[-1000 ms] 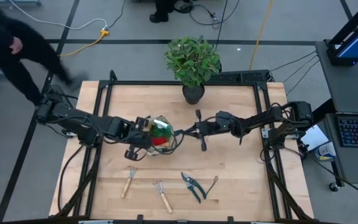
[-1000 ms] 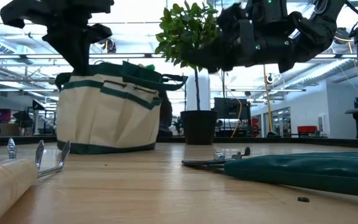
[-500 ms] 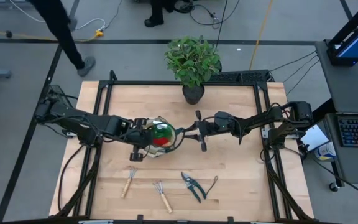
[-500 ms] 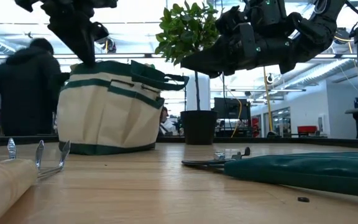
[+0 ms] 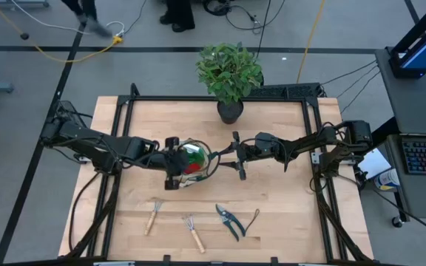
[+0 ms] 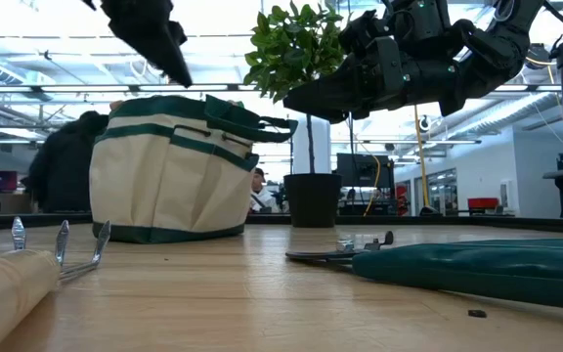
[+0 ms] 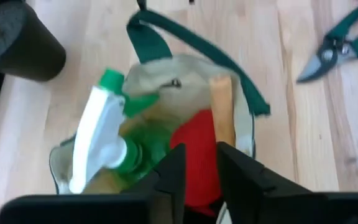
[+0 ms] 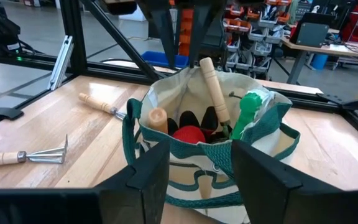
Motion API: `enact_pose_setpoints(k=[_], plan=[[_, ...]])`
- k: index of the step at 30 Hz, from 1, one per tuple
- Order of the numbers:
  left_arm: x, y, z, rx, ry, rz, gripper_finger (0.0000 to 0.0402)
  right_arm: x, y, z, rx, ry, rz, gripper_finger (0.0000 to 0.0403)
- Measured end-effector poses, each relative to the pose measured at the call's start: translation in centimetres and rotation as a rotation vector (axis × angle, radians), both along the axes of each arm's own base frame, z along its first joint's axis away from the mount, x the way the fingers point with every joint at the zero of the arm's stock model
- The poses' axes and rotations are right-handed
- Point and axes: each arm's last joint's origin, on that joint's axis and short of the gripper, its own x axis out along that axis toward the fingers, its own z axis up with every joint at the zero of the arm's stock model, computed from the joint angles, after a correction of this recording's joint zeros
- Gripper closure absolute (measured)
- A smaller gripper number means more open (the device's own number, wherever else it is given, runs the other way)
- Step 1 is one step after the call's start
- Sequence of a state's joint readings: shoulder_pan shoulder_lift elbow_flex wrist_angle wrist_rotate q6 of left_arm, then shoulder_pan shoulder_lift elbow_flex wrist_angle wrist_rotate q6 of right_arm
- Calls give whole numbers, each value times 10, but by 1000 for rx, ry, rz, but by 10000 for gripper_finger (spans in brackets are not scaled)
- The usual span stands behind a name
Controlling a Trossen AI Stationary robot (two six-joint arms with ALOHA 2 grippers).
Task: Pick & Place Garden tools in Gardening bag
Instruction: Put the left hand rake in the gardening bag
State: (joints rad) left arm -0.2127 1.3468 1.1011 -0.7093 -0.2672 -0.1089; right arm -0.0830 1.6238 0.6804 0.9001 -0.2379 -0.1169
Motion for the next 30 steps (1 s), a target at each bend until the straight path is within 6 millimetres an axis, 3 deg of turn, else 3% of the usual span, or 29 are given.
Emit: enact_pose_setpoints(k=[7,15,24,30], plan=[[2,-3,2,-59,-35,23,256,0,0,0,0,0,0,236],[-2,-21,1,-365,-33,202,247,0,0,0,0,0,0,236],[-15,-58,1,-590,15,313,247,0,0,0,0,0,0,240],[-36,-100,-4,-719,107,395,247,0,8,0,0,0,26,242]])
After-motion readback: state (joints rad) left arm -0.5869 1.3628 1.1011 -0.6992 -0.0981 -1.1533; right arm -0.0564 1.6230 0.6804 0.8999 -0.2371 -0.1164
